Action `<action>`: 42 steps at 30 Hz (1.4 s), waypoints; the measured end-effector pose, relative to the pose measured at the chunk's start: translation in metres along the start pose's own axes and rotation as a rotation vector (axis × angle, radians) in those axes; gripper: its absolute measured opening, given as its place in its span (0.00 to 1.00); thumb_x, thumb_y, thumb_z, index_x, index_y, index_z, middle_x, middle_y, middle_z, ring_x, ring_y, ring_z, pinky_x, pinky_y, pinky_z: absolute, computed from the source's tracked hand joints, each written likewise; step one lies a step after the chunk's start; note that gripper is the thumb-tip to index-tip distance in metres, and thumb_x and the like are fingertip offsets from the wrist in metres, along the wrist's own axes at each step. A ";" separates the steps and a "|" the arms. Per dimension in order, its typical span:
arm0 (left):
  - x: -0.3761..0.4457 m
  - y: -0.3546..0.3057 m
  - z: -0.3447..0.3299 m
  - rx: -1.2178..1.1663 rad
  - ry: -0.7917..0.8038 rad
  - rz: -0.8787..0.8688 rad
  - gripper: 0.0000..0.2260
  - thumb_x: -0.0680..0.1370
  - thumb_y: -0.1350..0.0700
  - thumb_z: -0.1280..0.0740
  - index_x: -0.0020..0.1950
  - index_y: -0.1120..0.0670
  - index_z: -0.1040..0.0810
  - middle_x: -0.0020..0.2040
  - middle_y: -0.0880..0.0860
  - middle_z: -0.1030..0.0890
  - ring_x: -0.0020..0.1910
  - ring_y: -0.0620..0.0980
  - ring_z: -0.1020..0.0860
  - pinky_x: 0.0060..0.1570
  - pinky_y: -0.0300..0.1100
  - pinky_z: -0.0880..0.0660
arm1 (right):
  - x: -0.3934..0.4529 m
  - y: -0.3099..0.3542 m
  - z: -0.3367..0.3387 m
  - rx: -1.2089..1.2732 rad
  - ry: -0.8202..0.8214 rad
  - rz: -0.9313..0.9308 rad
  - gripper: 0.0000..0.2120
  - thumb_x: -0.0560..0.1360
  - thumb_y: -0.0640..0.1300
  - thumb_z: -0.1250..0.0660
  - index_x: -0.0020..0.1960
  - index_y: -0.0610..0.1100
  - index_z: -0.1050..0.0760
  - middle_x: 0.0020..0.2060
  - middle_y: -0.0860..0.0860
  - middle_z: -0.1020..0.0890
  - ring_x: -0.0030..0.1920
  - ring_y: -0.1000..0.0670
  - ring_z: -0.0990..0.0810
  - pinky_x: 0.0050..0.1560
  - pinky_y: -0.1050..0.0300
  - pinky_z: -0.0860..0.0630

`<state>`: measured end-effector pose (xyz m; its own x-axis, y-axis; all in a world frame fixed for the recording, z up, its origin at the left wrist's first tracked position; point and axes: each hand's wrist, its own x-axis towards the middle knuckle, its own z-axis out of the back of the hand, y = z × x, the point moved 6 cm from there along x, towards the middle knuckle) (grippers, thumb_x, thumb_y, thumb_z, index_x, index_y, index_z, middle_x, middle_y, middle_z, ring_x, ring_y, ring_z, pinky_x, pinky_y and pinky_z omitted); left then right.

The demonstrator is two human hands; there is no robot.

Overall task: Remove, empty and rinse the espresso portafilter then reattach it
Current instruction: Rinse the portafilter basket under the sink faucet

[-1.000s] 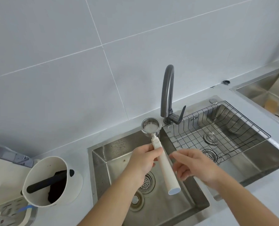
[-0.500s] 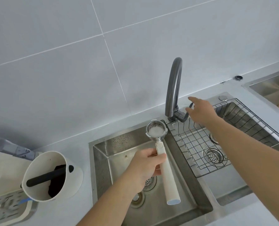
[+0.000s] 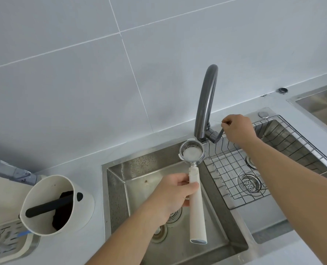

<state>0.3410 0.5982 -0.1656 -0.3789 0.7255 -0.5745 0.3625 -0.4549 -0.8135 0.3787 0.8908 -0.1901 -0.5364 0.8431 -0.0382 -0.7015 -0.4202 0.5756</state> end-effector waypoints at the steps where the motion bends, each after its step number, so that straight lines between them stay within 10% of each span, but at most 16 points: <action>1: 0.000 0.000 0.000 0.002 -0.001 0.001 0.06 0.77 0.63 0.32 0.49 0.55 0.17 0.41 0.51 0.17 0.38 0.45 0.19 0.38 0.38 0.22 | 0.000 -0.001 0.000 0.014 -0.003 -0.008 0.09 0.77 0.41 0.36 0.51 0.41 0.17 0.41 0.44 0.15 0.41 0.42 0.19 0.40 0.53 0.22; 31: 0.002 -0.010 -0.006 -0.123 0.071 0.077 0.05 0.78 0.59 0.33 0.52 0.56 0.18 0.41 0.53 0.18 0.41 0.49 0.20 0.46 0.47 0.21 | -0.017 -0.009 0.001 0.124 -0.037 -0.049 0.10 0.79 0.43 0.35 0.55 0.41 0.18 0.48 0.44 0.15 0.40 0.47 0.21 0.42 0.58 0.28; 42: 0.001 0.005 0.018 0.184 -0.025 -0.002 0.07 0.75 0.57 0.31 0.50 0.49 0.16 0.41 0.48 0.17 0.40 0.47 0.20 0.44 0.46 0.21 | -0.017 -0.009 0.002 0.117 -0.037 -0.035 0.10 0.78 0.43 0.35 0.54 0.41 0.18 0.49 0.44 0.15 0.40 0.46 0.20 0.41 0.57 0.27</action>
<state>0.3267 0.5871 -0.1715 -0.4010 0.7144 -0.5734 0.2009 -0.5422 -0.8159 0.3948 0.8808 -0.1930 -0.4934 0.8692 -0.0314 -0.6589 -0.3500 0.6658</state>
